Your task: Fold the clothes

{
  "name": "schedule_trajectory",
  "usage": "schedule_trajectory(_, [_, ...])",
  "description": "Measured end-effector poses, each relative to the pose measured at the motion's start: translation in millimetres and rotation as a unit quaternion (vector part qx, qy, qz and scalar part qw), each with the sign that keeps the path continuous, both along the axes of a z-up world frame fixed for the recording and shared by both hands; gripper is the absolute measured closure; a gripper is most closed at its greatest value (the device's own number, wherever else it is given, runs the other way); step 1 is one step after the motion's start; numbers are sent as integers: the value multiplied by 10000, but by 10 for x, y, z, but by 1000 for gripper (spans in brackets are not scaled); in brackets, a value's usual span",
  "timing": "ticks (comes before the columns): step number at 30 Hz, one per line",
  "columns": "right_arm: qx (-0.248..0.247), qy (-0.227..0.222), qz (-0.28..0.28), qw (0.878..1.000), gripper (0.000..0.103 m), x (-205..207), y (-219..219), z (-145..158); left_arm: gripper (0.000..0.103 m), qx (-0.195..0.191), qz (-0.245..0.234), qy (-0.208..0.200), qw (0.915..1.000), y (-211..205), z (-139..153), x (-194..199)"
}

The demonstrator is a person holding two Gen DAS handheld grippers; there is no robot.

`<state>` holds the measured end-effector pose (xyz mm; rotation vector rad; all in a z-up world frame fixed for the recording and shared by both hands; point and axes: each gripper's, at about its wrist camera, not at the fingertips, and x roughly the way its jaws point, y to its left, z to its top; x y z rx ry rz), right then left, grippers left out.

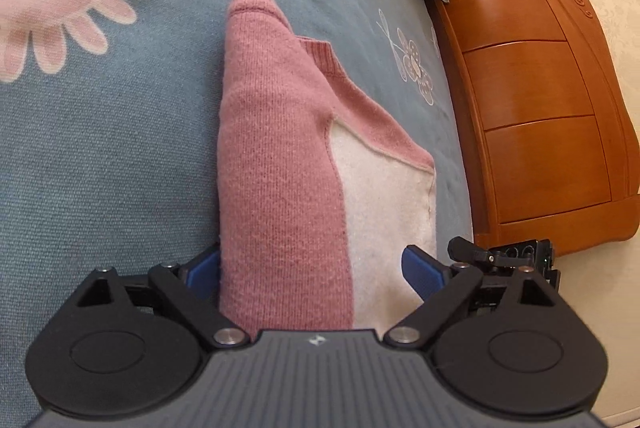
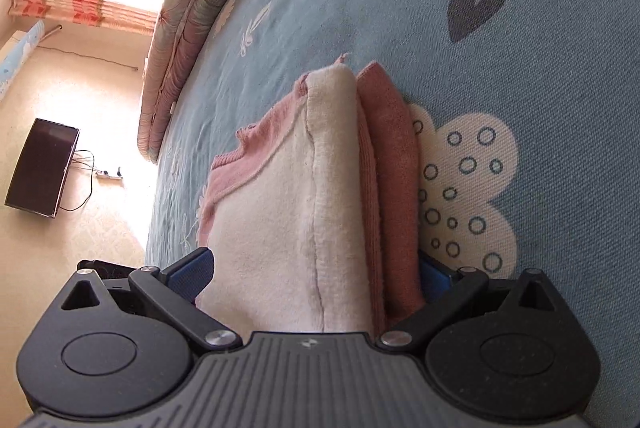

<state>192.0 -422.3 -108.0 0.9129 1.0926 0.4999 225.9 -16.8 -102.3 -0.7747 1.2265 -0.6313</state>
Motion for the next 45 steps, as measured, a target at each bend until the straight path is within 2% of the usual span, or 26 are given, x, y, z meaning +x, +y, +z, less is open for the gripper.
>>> schedule_trajectory(3, [87,-71,-52,9999,0,6,-4,-13,11,-204,57,133,9997,34,-57,75])
schedule_trajectory(8, [277,-112,-216,9993,0,246,18,-56,10,-131,-56,96,9999,-126,-57,325])
schedule_trajectory(12, [272,-51,-33,9996,0,185,89,-41,11,-262,-106,71,9996,-52,-71,204])
schedule_trajectory(16, [428,-248,70,9988,0,70,48,-69,13,-447,-17,84,9990,30,-122,143])
schedule_trajectory(19, [441,-268,-13,9987,0,154,66,-70,12,-232,-36,52,9997,-114,-73,240])
schedule_trajectory(20, [414,-264,-35,9988,0,194,84,-65,6,-190,-87,26,9998,-167,-55,254])
schedule_trajectory(21, [388,-259,-45,9989,0,213,98,-59,5,-158,-134,-2,9998,-187,-40,237])
schedule_trajectory(23, [361,-240,-32,9991,0,169,104,-48,5,-89,-220,-67,9997,-201,-12,180])
schedule_trajectory(26, [426,-400,28,9983,0,19,92,-61,5,-232,-188,-66,9995,-148,-37,98])
schedule_trajectory(33, [342,-297,-18,9990,0,135,141,-29,5,137,-152,-61,9998,-298,53,202])
schedule_trajectory(39, [230,-389,54,9990,0,71,160,144,5,-158,-27,-132,9998,-207,190,192])
schedule_trajectory(43, [183,-421,91,9989,0,71,179,208,5,240,-228,-307,9990,-300,234,151])
schedule_trajectory(45, [91,-354,131,9992,0,53,183,161,5,348,-250,-247,9988,-332,173,124])
